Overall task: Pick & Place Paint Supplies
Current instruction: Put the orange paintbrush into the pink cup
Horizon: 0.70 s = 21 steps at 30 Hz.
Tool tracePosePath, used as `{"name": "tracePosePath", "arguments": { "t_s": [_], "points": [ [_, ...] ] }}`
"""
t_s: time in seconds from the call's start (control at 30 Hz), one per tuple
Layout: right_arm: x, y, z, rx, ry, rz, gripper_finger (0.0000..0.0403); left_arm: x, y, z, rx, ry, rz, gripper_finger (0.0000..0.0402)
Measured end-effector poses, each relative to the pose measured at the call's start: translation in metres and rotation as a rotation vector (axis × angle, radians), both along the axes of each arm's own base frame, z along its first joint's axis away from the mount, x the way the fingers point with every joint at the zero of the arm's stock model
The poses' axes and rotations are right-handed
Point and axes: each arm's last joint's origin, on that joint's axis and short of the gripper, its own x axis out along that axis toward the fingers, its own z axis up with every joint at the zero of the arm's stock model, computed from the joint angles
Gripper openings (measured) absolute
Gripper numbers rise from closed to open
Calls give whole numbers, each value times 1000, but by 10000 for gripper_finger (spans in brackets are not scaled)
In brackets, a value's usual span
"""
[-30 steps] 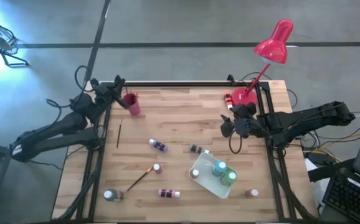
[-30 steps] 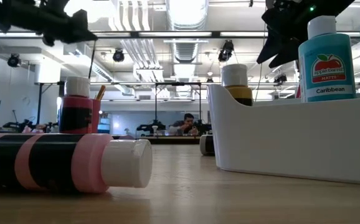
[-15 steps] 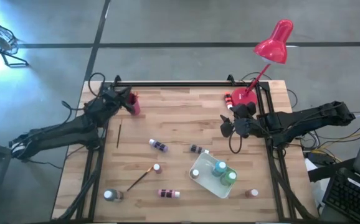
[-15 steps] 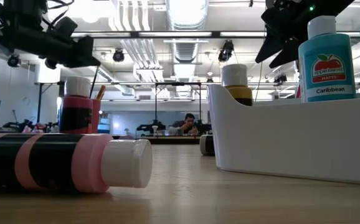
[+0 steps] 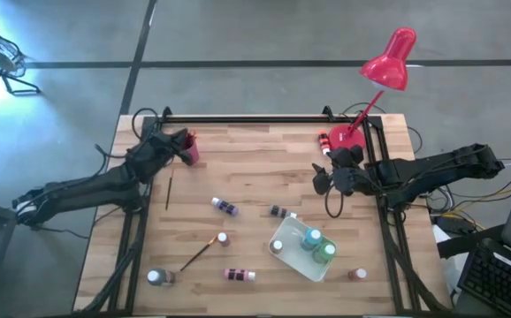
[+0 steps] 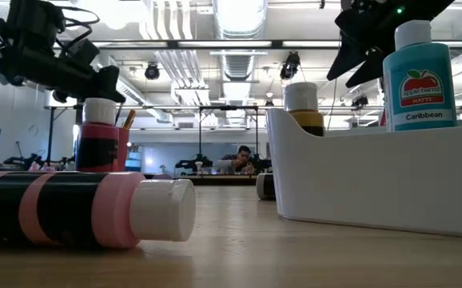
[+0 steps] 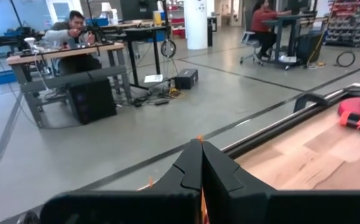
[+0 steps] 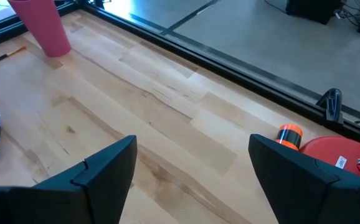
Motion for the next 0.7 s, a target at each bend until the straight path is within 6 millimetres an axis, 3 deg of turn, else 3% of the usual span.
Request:
{"name": "tracePosePath", "arguments": {
  "t_s": [0.5, 0.7],
  "points": [
    [0, 0, 0, -1, 0, -1, 271, 8, 6, -17, -68, 98, 14, 0],
    [0, 0, 0, -1, 0, -1, 260, 9, 6, -19, -74, 109, 15, 26]
  ]
}}
